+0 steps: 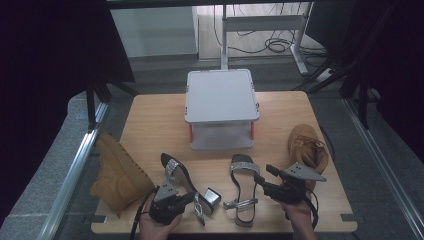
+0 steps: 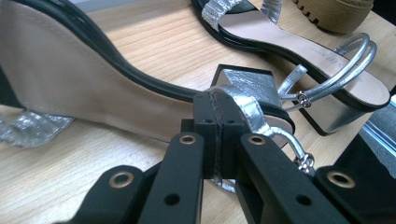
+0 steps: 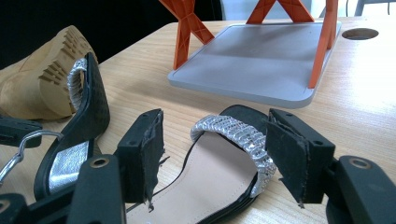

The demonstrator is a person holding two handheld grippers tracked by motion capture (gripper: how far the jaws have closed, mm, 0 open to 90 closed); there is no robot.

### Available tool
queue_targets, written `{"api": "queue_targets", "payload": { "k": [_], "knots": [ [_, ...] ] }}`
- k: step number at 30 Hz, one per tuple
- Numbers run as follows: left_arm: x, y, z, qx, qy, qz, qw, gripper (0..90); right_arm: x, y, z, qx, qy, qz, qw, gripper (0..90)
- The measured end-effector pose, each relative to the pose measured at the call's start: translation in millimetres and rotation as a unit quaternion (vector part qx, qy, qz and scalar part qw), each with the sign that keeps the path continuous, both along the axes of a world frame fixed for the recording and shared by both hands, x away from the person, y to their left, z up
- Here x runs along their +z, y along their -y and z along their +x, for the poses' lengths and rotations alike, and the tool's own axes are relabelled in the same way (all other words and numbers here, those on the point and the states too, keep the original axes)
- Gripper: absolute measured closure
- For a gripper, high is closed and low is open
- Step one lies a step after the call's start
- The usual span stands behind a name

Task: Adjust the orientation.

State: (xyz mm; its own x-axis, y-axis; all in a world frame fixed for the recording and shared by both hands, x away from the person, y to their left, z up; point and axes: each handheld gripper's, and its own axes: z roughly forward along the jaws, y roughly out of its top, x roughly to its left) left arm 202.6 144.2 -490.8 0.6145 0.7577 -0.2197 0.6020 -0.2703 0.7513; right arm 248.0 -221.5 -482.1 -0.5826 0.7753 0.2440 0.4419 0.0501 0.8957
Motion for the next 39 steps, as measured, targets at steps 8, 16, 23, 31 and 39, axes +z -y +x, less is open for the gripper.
{"api": "queue_targets", "payload": {
  "k": [8, 16, 23, 31, 39],
  "knots": [
    [-0.9, 2.2, 5.2, 0.003, 0.000, -0.001, 1.0000, 89.6, -0.2, 0.5, -0.2, -0.002, 0.000, -0.001, 1.0000, 37.5],
    [-1.1, 4.9, 10.3, 0.005, -0.003, -0.001, 1.0000, 89.7, -1.0, 1.8, 0.0, -0.008, -0.004, -0.001, 1.0000, 37.5],
    [-2.1, 8.3, 13.9, 0.008, -0.001, 0.002, 1.0000, 89.7, -0.8, 3.0, -0.1, -0.010, -0.006, -0.001, 0.9999, 37.5],
    [-3.2, 10.8, 19.0, 0.008, -0.004, 0.003, 1.0000, 89.7, -2.3, 4.6, 0.6, -0.018, -0.011, -0.003, 0.9998, 37.4],
    [-9.9, 18.3, 24.9, -0.003, -0.015, 0.011, 0.9998, 89.7, -3.4, 6.1, 1.1, -0.025, -0.015, -0.003, 0.9996, 37.4]
  ]
}}
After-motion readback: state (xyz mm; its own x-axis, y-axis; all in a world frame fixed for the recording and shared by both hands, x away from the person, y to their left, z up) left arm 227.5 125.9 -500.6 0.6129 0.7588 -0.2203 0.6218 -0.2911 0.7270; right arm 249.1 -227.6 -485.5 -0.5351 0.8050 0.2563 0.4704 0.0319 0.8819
